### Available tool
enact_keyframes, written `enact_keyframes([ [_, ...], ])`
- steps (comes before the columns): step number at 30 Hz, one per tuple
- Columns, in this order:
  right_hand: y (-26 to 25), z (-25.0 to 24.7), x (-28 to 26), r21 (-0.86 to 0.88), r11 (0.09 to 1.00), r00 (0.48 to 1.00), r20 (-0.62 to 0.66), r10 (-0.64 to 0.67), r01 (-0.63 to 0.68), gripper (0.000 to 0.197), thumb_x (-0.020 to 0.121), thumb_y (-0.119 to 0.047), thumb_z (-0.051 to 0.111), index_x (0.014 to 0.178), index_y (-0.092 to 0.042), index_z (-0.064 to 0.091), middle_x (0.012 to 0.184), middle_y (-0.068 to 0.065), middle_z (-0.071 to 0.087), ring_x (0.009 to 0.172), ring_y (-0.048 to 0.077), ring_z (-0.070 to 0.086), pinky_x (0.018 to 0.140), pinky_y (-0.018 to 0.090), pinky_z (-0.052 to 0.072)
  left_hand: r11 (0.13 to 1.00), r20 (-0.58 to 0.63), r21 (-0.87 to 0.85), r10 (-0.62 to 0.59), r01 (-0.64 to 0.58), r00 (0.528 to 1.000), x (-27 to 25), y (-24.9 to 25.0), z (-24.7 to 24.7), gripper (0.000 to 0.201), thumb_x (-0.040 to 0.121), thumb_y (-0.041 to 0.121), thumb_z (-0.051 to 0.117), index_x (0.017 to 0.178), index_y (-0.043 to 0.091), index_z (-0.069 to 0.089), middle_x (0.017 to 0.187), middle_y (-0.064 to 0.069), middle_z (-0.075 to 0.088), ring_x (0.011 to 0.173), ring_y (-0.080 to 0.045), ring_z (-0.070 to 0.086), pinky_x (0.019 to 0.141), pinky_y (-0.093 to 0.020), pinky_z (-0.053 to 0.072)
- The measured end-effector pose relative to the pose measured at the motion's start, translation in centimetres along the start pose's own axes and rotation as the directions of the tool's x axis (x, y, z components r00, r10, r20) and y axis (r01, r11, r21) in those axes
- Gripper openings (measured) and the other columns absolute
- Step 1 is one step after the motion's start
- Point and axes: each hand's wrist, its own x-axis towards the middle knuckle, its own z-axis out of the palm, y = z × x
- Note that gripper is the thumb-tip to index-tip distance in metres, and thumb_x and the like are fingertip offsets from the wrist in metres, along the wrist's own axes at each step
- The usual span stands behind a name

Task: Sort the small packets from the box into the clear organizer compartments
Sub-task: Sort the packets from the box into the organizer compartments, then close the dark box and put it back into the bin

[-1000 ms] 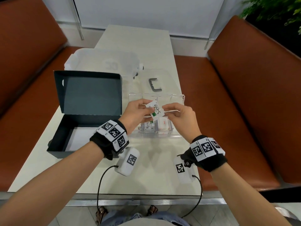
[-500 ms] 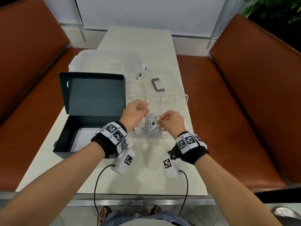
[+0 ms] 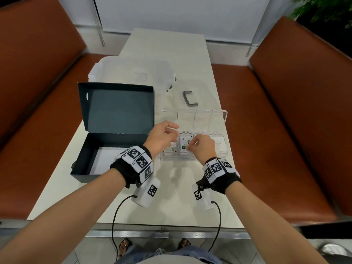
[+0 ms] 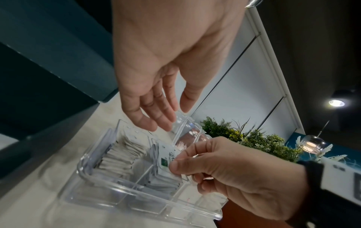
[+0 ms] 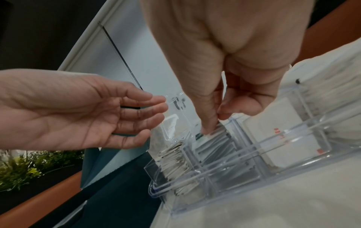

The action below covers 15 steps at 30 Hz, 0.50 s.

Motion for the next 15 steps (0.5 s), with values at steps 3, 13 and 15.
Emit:
enact_keyframes([
  [3, 0.0, -0.2, 0.0, 0.021, 1.0, 1.0, -0.022, -0.001, 0.002, 0.013, 0.079, -0.015, 0.075, 0.075, -0.01, 0.063, 0.069, -0.005, 0.054, 0.073, 0.015, 0.053, 0.062, 0.024, 0.037, 1.0, 0.014, -0.008, 0.016, -0.016, 1.0, -0.2, 0.1, 0.0, 0.019, 0.093, 0.017, 0.06, 0.112, 0.021, 0.062, 0.101, -0.002, 0.067, 0.085, -0.011, 0.068, 0.078, -0.029, 0.053],
  [13, -7.9, -3.2, 1.0, 0.119, 0.962, 0.967, -0.09, -0.237, 0.247, 0.009, 0.089, -0.018, 0.062, 0.096, -0.015, 0.066, 0.08, -0.006, 0.063, 0.071, 0.01, 0.062, 0.053, 0.005, 0.039, 0.924, -0.128, 0.216, 0.347, -0.315, 0.929, -1.5, 3.0, -7.0, 0.03, 0.092, 0.016, 0.061, 0.122, 0.022, 0.059, 0.117, 0.003, 0.061, 0.097, -0.008, 0.062, 0.083, -0.017, 0.046],
  [15, -10.0, -2.8, 1.4, 0.154, 0.953, 0.964, -0.08, -0.253, 0.262, 0.018, 0.089, -0.019, 0.061, 0.106, -0.016, 0.065, 0.089, 0.0, 0.067, 0.079, 0.014, 0.065, 0.059, 0.009, 0.043, 0.859, -0.312, 0.348, 0.484, -0.376, 0.817, -1.7, 3.1, -10.8, 0.037, 0.091, 0.014, 0.06, 0.127, 0.021, 0.055, 0.126, -0.001, 0.05, 0.105, -0.007, 0.055, 0.09, -0.018, 0.043],
])
